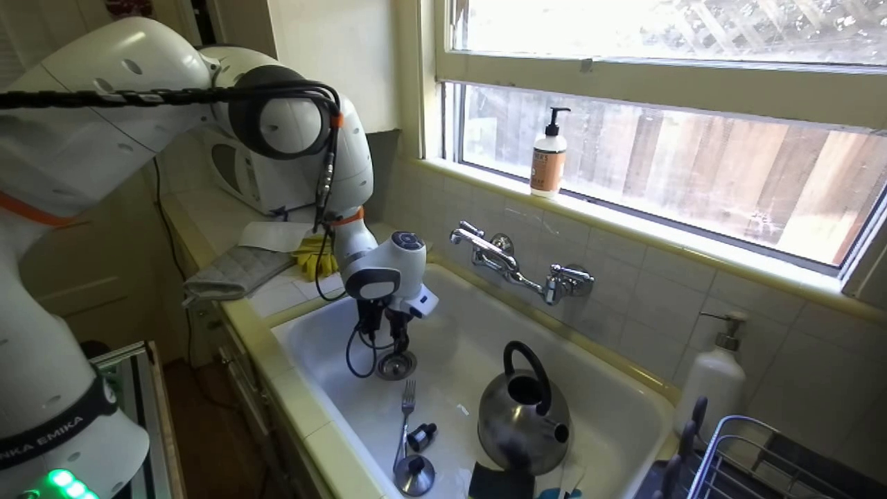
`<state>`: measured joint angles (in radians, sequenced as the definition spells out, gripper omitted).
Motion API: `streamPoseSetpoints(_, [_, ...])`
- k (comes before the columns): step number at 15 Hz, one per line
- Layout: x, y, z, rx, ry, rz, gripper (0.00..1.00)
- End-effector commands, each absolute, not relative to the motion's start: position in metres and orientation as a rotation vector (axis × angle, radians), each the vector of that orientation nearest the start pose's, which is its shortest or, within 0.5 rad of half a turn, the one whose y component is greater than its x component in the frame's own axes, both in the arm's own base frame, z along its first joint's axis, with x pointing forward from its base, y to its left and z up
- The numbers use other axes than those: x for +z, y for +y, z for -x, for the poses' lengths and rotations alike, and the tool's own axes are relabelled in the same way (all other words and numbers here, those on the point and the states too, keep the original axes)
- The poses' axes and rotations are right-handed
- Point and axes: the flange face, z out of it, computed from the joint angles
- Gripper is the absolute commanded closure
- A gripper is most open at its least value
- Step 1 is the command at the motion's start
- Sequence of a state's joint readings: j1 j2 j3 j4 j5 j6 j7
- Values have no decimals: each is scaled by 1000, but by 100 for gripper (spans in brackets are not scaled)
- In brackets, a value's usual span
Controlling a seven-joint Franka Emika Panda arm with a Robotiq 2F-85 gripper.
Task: Remove the sink hole cover from the sink hole
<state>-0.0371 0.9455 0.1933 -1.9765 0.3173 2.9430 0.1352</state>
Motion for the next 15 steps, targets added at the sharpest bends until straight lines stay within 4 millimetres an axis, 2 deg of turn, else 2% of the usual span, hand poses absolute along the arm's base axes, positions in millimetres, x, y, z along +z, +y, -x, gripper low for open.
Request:
streamPoseSetpoints(1, [-21, 79, -555, 63, 471, 2899, 8])
streamPoseSetpoints(2, [-25, 81, -555, 57, 452, 2896, 1])
streamPoseSetpoints(6, [-41, 85, -557, 43, 421, 2907, 1])
streamPoseSetpoints(7, [-45, 85, -558, 40, 416, 2911, 6])
streamPoseSetpoints(9, [-51, 85, -560, 33, 409, 2910, 27])
streamPoseSetpoints(15, [-58, 85, -566, 16, 402, 2909, 73])
